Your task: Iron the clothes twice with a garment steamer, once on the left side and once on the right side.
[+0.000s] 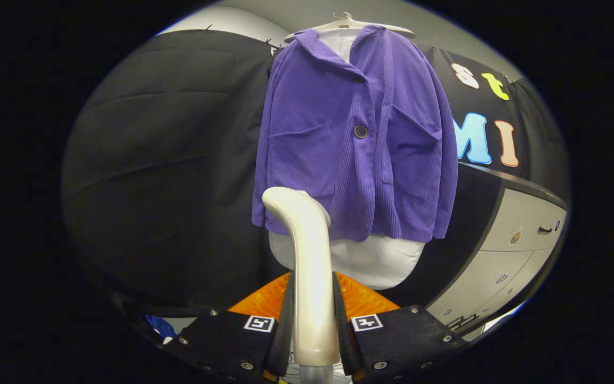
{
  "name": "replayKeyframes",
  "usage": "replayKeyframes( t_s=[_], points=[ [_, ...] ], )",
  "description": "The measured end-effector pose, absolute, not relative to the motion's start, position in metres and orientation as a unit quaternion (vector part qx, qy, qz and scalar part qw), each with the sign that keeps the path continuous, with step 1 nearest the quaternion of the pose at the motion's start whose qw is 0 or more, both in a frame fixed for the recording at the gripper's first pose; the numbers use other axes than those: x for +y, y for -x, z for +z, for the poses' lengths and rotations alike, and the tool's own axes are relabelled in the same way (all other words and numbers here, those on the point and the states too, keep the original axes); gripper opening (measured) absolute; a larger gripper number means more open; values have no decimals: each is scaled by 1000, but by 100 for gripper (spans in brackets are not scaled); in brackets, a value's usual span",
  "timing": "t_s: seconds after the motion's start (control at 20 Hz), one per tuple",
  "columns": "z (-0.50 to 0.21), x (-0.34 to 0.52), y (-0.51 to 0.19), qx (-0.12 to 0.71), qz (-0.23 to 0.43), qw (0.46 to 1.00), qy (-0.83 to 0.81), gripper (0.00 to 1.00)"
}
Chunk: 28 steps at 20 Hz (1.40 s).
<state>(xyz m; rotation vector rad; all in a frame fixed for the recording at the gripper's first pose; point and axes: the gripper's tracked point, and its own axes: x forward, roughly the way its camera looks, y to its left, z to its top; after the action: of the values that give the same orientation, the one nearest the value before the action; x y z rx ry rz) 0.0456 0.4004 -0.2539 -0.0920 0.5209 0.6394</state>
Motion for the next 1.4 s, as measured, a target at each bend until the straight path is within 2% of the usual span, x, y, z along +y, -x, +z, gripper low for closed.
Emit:
replayKeyframes(
  t_s=[0.25,0.4,0.8,1.1,1.4],
  points=[
    [-240,359,-40,247,289,925,29,38],
    [-203,318,-47,208,259,943,2,38],
    [-132,176,-45,176,189,965,-39,38],
    [-71,61,-41,114,126,983,-74,38],
    [-37,-23,-43,88,96,987,-90,38]
  ],
)
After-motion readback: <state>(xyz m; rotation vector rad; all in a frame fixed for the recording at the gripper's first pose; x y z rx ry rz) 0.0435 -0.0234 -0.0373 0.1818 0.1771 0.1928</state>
